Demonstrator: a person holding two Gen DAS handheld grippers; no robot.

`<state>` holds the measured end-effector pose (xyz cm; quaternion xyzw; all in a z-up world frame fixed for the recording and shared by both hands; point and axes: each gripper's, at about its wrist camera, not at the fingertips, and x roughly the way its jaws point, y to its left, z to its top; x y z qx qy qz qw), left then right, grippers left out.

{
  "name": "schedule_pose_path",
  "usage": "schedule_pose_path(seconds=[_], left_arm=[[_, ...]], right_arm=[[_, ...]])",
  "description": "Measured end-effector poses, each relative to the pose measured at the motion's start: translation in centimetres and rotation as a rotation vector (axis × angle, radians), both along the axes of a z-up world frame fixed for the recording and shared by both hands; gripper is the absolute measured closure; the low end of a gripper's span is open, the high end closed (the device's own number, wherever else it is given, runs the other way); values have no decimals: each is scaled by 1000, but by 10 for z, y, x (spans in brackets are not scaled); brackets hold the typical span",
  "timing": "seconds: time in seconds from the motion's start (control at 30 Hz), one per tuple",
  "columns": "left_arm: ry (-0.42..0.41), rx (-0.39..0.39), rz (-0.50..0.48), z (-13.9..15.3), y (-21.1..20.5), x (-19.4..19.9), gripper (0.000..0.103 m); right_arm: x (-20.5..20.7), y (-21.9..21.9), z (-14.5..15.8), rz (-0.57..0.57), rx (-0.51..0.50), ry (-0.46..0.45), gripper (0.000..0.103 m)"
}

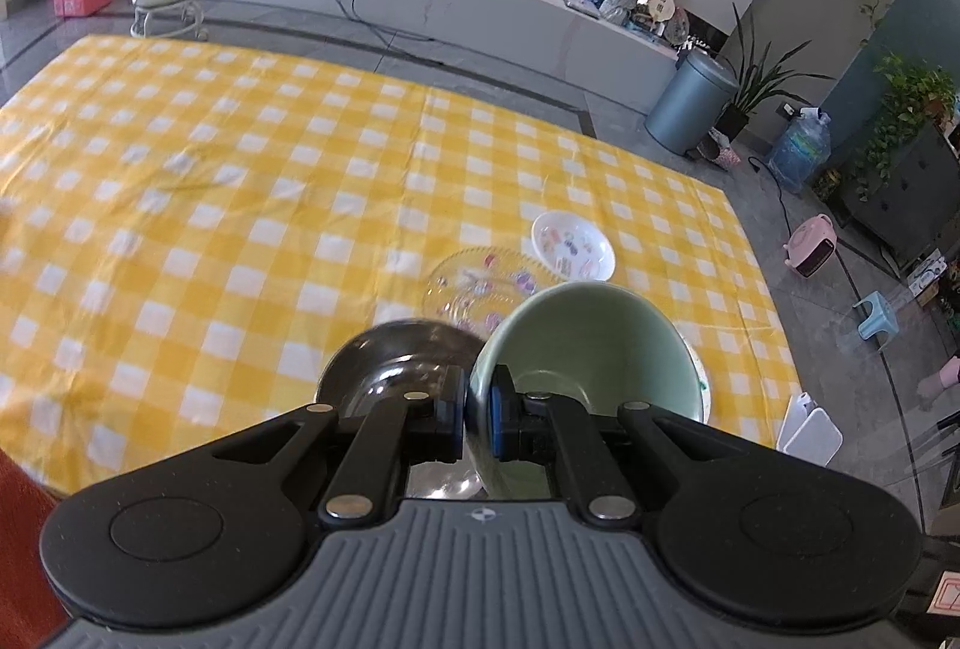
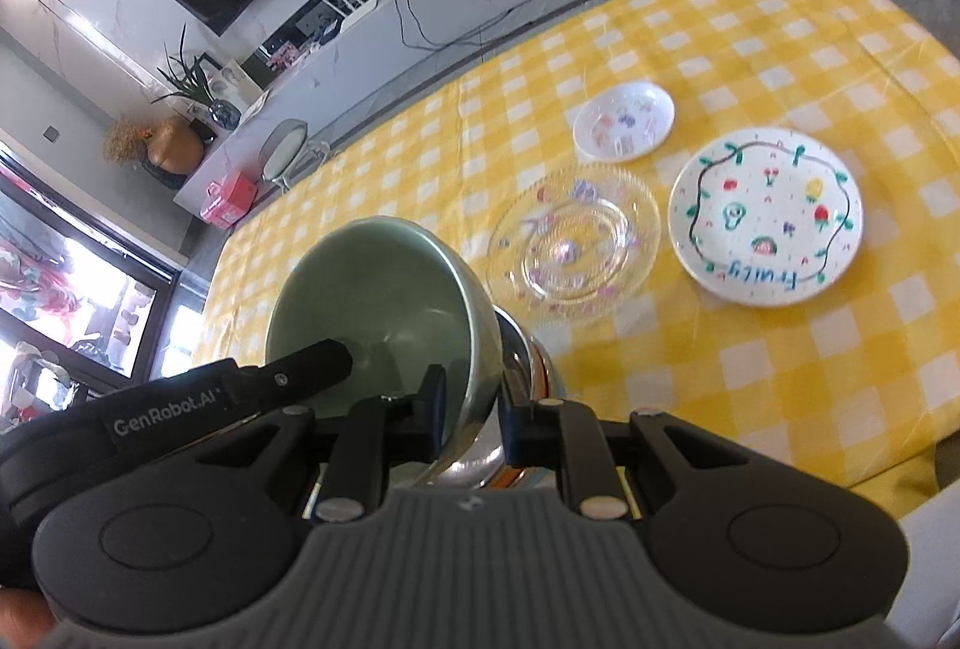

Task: Organize plates and bowls
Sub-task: 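Lift the pale green bowl with the left tool and carry it toward the stacked bowls, then lower the pale green bowl into the steel bowl stack and open the left tool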

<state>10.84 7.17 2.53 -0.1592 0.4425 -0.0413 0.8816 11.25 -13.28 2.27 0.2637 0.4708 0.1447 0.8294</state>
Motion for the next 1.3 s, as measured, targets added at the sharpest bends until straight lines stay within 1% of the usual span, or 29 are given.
schedule_pose_path(seconds=[0.17,0.43,0.63,0.87,1.03,1.3], left_arm=[[38,-23,21,-14,10,2,95],[95,-23,57,-34,29,5,96],[134,-32,86,-47,42,9,96],[144,14,73,-51,36,14,95],[147,50,66,-52,32,18,95],[161,72,55,-57,29,22,94]], right_arm=[[6,9,-9,17,-19,25,87],[19,30,-27,65,-38,79,87],[30,50,-39,117,-89,100,87],[38,63,-47,146,-166,105,88],[43,67,-50,167,-192,110,88],[49,74,-51,192,-258,99,88]])
